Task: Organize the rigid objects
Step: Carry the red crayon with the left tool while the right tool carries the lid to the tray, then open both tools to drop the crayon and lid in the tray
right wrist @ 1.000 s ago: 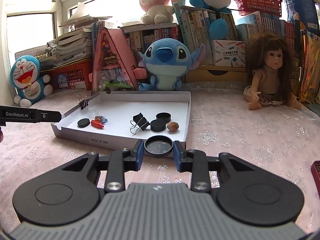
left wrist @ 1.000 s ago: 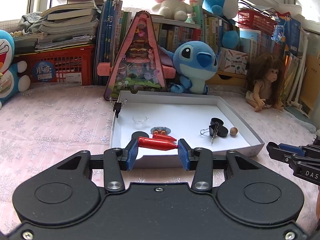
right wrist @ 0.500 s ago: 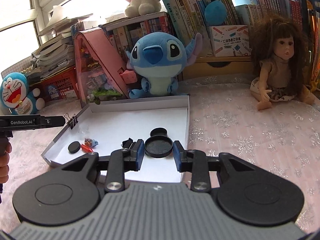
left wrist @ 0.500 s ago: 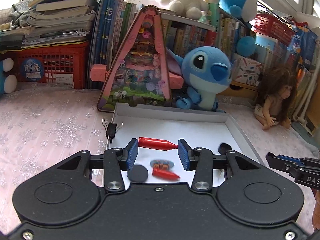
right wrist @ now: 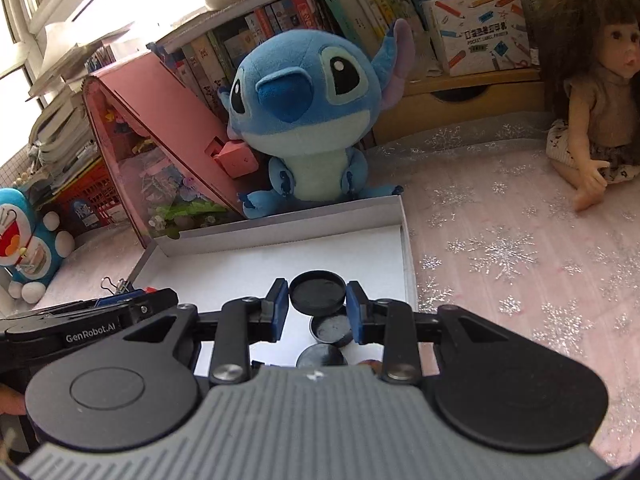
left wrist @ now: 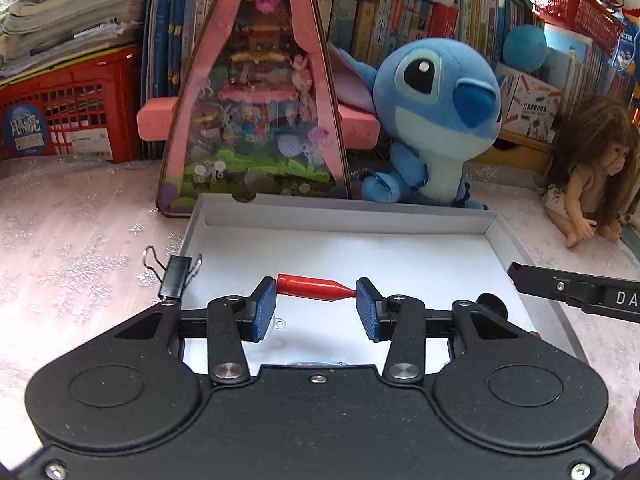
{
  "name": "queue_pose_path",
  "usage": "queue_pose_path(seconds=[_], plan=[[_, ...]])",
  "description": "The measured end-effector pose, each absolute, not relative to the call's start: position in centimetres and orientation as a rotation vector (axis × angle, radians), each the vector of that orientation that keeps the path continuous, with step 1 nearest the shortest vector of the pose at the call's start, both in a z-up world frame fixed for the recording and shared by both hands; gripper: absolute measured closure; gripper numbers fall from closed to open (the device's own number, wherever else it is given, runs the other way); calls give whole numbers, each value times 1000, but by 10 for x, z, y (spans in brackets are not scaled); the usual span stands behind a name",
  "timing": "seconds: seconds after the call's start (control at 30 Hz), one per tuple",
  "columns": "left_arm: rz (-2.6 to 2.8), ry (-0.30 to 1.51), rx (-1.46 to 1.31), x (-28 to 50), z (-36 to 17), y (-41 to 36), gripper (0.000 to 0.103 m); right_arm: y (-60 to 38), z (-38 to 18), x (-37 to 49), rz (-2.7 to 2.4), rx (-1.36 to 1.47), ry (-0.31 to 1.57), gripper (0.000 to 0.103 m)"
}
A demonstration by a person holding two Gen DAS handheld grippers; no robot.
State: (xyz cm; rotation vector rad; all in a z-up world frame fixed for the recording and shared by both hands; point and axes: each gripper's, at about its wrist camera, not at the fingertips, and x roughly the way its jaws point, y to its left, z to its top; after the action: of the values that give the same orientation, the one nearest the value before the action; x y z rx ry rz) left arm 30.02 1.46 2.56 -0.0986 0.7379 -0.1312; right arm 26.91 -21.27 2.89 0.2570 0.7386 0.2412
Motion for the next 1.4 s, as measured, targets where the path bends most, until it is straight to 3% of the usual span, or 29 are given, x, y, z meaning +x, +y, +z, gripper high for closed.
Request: queue_pose_path(seconds=[1.13, 1.27, 1.4], plan=[[-105, 747, -21, 309, 2, -5, 61, -185, -5, 286, 159, 133, 715, 67], [-96, 744, -42, 307, 3, -4, 57, -189, -2, 281, 148, 166, 690, 61], [-105, 733, -55, 302, 8, -4, 49, -191, 3, 275, 142, 162, 676, 47]])
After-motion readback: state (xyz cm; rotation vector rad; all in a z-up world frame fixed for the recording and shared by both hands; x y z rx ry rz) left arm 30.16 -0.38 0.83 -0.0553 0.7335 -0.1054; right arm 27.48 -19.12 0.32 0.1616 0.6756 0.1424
